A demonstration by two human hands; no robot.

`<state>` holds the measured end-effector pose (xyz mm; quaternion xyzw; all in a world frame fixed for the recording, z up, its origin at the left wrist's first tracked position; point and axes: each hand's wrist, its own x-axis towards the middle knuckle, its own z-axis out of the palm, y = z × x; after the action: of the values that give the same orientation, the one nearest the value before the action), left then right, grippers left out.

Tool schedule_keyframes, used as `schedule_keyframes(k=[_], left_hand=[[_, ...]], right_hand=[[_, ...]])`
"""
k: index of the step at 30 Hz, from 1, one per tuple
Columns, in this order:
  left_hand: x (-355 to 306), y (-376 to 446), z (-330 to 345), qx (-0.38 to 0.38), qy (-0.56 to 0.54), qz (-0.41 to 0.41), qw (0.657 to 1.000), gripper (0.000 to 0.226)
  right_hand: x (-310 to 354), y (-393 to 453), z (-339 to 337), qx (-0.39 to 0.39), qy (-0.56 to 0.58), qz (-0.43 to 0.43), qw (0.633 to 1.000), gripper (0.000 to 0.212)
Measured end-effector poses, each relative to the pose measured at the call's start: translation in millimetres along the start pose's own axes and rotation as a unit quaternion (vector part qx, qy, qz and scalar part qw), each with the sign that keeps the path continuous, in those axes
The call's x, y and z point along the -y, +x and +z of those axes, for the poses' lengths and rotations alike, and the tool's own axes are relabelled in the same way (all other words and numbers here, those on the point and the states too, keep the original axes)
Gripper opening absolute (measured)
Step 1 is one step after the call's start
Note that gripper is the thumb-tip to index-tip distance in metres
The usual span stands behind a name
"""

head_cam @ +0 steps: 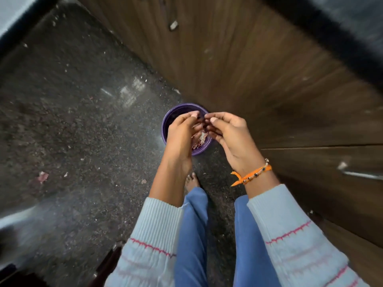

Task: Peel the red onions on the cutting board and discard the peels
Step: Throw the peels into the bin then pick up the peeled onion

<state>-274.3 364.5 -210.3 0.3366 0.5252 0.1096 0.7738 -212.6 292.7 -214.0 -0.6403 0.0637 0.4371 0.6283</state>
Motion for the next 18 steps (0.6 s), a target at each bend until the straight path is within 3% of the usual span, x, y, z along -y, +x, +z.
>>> schedule_keyframes(k=[4, 8, 18], left_hand=[[-18.7, -59.0, 25.0, 0.047, 0.032, 0.019, 0.998, 0.017], [-28.9, -114.2, 61.8, 0.109, 0.062, 0.038, 0.991, 0.016], [-24.7, -197.8, 168.9, 0.295, 0.155, 0.081, 0.939, 0.018]], right_hand=[[41.2, -63.2, -15.7, -0.013, 0.016, -0.074, 0.997, 0.028], [78.0, -121.0, -43.0, -0.074, 0.023, -0.147, 0.986, 0.029], [133.8, -198.5, -140.7, -0.223, 0.087, -0.262, 0.935, 0.026]])
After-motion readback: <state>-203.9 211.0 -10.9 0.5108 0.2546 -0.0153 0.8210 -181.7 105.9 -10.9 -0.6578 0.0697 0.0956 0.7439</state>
